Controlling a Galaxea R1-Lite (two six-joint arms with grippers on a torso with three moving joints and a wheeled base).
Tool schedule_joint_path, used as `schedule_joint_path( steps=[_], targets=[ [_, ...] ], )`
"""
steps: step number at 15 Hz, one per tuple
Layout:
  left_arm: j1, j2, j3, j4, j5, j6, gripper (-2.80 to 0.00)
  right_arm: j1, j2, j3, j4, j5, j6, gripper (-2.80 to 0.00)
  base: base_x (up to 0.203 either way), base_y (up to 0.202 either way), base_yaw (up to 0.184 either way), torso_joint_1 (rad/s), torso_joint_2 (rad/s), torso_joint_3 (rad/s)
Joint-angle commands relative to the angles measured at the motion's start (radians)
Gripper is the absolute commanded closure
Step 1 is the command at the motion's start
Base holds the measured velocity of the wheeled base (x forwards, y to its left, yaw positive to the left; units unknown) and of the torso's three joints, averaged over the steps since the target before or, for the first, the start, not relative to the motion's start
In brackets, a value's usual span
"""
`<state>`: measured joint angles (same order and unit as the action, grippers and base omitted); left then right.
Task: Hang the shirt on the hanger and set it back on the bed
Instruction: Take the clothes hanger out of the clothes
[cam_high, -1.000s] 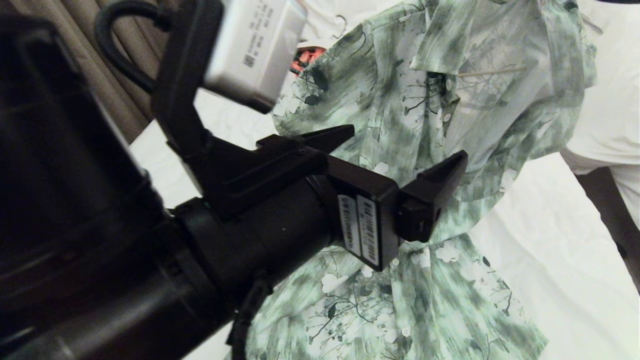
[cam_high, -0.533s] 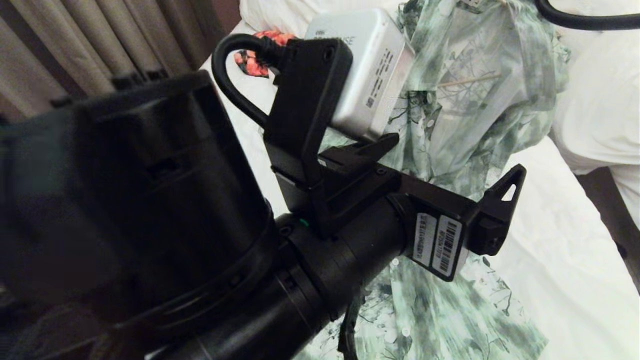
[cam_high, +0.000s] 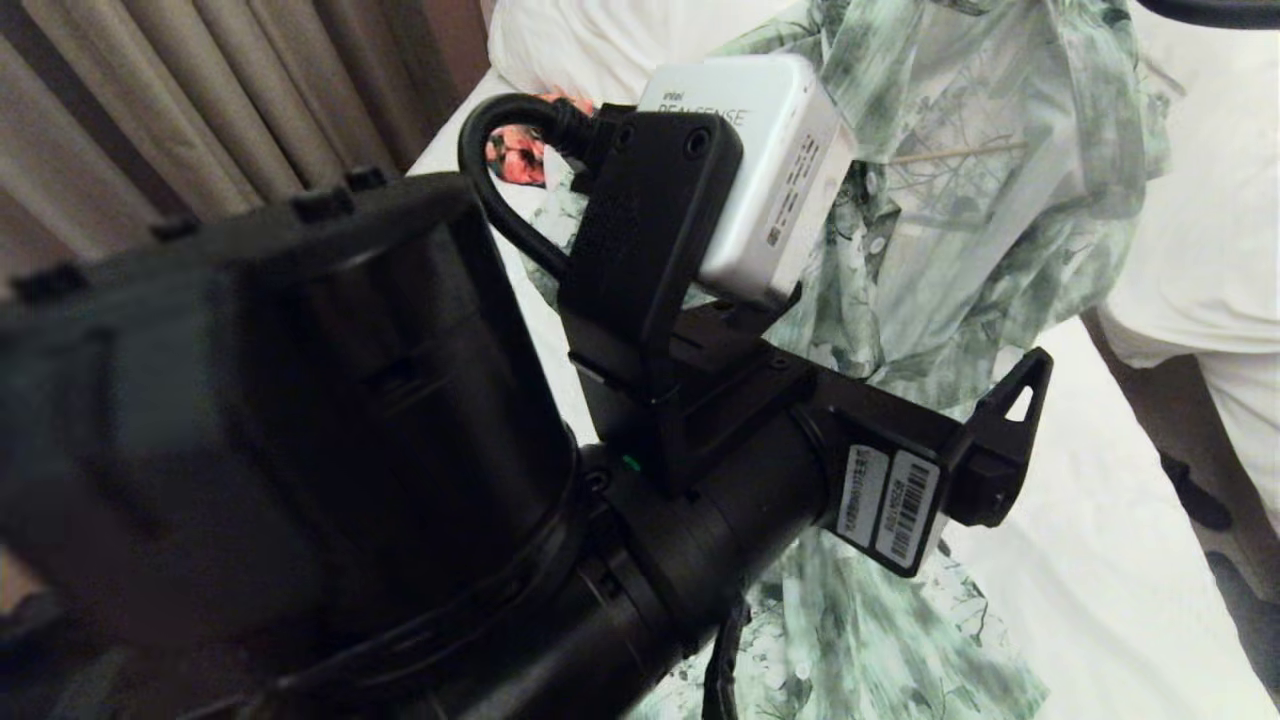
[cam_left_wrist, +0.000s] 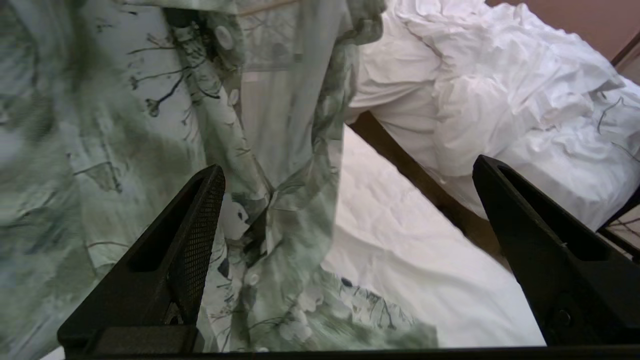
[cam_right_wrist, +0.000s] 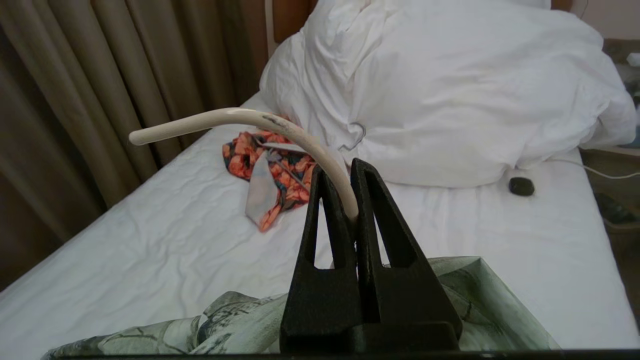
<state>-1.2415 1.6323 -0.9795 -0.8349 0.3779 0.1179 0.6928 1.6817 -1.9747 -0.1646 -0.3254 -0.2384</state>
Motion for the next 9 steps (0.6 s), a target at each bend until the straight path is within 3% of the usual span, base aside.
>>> schedule_joint_path(
  steps=[1, 9],
  targets=[
    [0.0, 0.003, -0.008, -0.003, 0.001, 0.002, -2.8, 0.001, -0.005, 0.0, -0.002, -0.001, -0.006, 0.0, 0.0, 0.0, 0.0, 0.117, -0.47, -0.373],
    [-0.019, 0.062, -0.112, 0.041, -0.001, 0.018, -2.8, 0.016, -0.007, 0.0, -0.012, 0.003, -0.021, 0.0, 0.0, 0.0, 0.0, 0.152, -0.51, -0.361]
  ],
)
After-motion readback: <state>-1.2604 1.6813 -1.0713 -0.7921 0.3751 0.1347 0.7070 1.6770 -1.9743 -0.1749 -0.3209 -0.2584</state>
